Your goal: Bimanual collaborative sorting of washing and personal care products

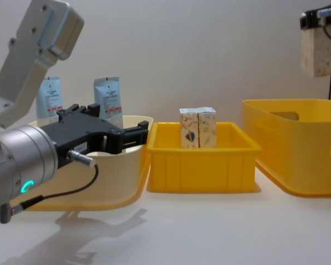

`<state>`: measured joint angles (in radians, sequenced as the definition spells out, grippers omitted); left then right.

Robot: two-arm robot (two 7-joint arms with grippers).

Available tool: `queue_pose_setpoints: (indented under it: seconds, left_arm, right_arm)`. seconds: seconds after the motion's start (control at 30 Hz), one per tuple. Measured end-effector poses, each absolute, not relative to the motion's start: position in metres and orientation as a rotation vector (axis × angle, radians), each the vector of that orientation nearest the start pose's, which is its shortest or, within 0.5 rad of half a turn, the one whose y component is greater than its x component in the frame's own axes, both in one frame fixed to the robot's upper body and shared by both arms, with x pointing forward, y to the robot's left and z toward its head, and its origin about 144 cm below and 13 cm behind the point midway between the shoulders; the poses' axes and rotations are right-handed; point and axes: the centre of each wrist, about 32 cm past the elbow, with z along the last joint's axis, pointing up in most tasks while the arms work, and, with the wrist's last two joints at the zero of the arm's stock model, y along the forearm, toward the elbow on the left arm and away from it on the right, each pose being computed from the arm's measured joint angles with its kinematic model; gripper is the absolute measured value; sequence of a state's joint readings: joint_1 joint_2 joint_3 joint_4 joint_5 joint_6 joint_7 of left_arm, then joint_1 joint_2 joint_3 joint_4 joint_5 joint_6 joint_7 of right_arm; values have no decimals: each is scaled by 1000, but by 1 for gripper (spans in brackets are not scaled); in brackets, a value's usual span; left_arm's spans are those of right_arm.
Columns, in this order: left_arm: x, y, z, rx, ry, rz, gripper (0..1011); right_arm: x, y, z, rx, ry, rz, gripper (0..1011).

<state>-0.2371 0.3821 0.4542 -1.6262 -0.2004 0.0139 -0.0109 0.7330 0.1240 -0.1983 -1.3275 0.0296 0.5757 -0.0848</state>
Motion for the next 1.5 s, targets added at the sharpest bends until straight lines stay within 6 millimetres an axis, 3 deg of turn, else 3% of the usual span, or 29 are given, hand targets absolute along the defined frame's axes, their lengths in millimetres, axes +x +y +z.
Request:
queue_pose_setpoints:
  seconds: [0.33,0.57,0.9,1.5]
  left_arm:
    - [492,198,1204,61,-268,1124,1003]
    - [492,198,1204,61,-268,1124,1003]
    - [492,198,1204,61,-268,1124,1003]
    - [511,207,1231,44,-241,1152,1003]
  right_arm:
    - [619,-214,1355,-265,-68,-1573,476]
    - [619,-215,1352,-275,-61,-1571,734]
    - [619,-215,1351,-283,-56,-1570,1000]
    - [620,-216,1350,-287,-52,-1569,1001]
